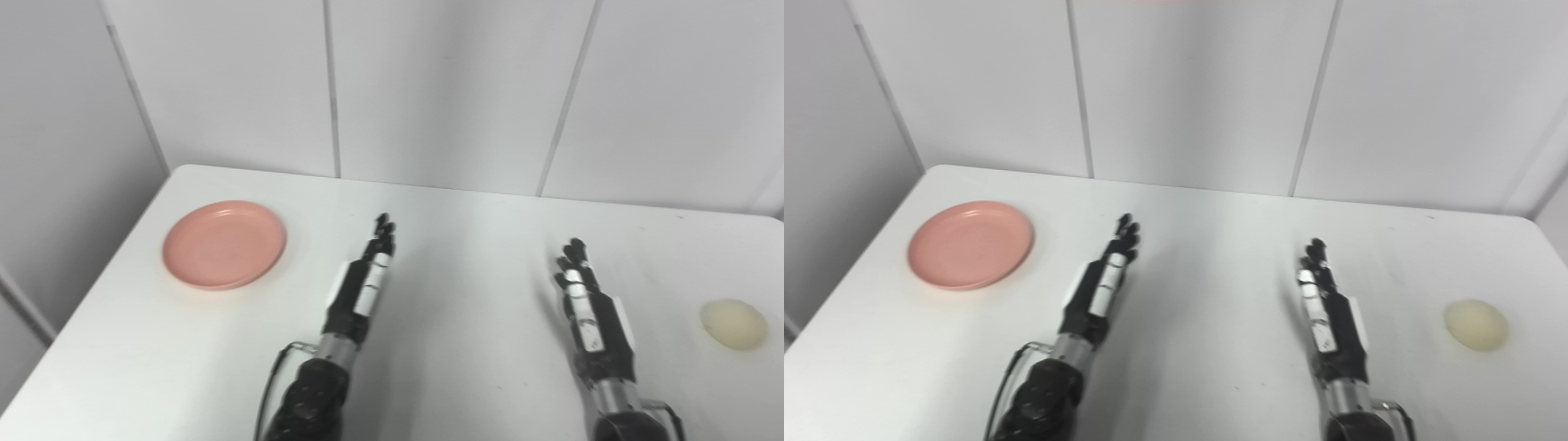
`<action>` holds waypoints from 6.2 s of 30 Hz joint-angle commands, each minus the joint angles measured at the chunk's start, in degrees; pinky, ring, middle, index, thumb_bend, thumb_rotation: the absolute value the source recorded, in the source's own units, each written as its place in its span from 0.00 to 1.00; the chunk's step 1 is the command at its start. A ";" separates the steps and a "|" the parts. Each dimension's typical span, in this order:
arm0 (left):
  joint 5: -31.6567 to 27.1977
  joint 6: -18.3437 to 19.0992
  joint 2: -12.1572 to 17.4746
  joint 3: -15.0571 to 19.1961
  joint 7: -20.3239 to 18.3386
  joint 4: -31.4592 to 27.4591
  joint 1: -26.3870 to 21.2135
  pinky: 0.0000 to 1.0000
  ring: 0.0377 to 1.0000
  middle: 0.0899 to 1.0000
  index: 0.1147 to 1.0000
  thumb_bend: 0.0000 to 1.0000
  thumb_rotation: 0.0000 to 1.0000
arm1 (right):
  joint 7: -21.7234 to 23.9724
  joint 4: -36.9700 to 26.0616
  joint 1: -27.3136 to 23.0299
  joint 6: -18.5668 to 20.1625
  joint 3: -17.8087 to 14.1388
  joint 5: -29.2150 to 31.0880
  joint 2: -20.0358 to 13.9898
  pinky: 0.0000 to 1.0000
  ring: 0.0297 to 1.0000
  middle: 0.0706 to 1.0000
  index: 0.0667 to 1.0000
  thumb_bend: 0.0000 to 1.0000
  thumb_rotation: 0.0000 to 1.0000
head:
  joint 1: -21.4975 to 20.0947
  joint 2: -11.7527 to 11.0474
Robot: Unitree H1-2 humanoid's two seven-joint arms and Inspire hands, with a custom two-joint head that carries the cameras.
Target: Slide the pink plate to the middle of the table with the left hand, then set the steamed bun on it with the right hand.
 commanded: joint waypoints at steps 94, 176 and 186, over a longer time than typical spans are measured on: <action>-7.19 -7.12 22.56 26.21 22.14 15.38 -13.18 0.86 0.81 0.79 0.78 0.64 1.00 | 0.39 -5.33 3.06 1.22 -0.69 0.45 0.32 1.00 1.00 1.00 1.00 0.28 0.99 | 5.06 -5.64; -19.08 15.97 6.91 7.04 -8.75 -5.03 -2.24 0.86 0.86 0.85 0.84 0.66 0.97 | -3.86 -0.08 0.53 -3.19 1.21 -6.63 3.74 0.97 0.93 0.96 0.97 0.56 0.83 | -17.84 5.43; -19.97 20.39 5.20 5.08 -10.10 -12.02 1.72 0.90 0.90 0.89 0.87 0.64 0.95 | -5.15 -3.02 0.08 -0.31 2.63 -9.67 4.94 1.00 0.96 0.97 0.98 0.58 0.84 | -23.69 9.65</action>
